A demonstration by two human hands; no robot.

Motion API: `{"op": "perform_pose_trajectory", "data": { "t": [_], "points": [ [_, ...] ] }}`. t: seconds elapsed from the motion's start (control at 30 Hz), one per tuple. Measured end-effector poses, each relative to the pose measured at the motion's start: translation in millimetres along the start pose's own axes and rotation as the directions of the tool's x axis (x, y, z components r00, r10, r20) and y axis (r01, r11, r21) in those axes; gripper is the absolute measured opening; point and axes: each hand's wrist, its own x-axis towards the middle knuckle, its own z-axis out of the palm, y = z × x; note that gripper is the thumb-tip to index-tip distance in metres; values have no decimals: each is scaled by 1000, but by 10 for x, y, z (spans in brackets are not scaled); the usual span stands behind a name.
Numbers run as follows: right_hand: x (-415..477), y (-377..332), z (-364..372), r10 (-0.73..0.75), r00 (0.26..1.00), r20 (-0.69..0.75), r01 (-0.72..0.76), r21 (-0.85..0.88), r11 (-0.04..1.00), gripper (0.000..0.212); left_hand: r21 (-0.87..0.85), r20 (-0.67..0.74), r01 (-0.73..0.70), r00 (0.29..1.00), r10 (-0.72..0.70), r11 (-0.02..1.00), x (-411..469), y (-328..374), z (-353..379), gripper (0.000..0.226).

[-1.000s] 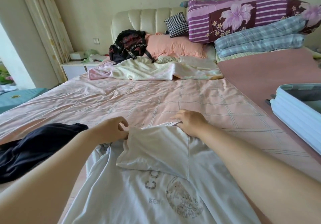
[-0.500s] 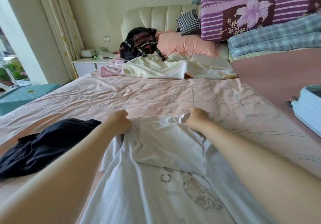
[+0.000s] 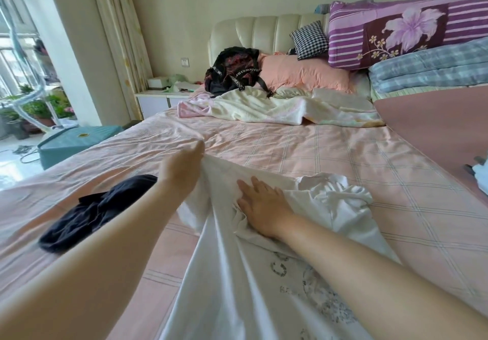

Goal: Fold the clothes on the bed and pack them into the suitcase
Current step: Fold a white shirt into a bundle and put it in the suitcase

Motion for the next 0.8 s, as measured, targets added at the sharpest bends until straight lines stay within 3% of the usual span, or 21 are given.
{"op": "perform_pose_trajectory", "data": {
  "t": [0.07, 0.13, 0.23, 0.33, 0.4, 0.47, 0.53, 0.63, 0.7, 0.8],
  "points": [
    [-2, 1, 45, -6, 1000, 20, 7, -16, 1000, 64, 409, -7, -215, 971, 238, 887, 92, -104, -47, 47],
    [4, 5, 61, -16, 996, 84, 18, -27, 999, 69, 529, 155, -281, 960, 234, 801, 118, -127, -72, 51],
    [15, 18, 9, -38, 983, 179, 29, 56, 998, 64, 423, 365, -271, 924, 111, 865, 33, 87, 41, 60],
    [-55, 151, -128, -62, 998, 9, 57, 295, 954, 45, 56, 297, -229, 933, 202, 972, -73, 482, 219, 52],
    [-109, 402, -266, 28, 977, -212, 12, 181, 983, 43, -123, 287, -201, 930, 229, 972, -87, 760, 314, 44],
    [-192, 731, -421, 101, 947, -306, -121, -45, 992, 44, -203, 303, -172, 925, 229, 964, -77, 990, 397, 38],
    [-293, 1073, -548, 291, 902, -318, -350, -145, 925, 40, -153, 342, -205, 907, 246, 967, -45, 1161, 478, 47],
    [-507, 1494, -675, 640, 722, -263, -672, -50, 738, 46, -51, 467, -192, 863, 194, 980, -3, 1317, 646, 55],
    [-600, 1680, -723, 709, 688, -153, -715, 27, 699, 40, -46, 478, -155, 864, 158, 987, 11, 1395, 749, 40],
    [-600, 1850, -752, 721, 687, -87, -715, 99, 692, 20, 31, 318, -160, 937, 142, 987, 54, 1508, 747, 28]
  ]
}}
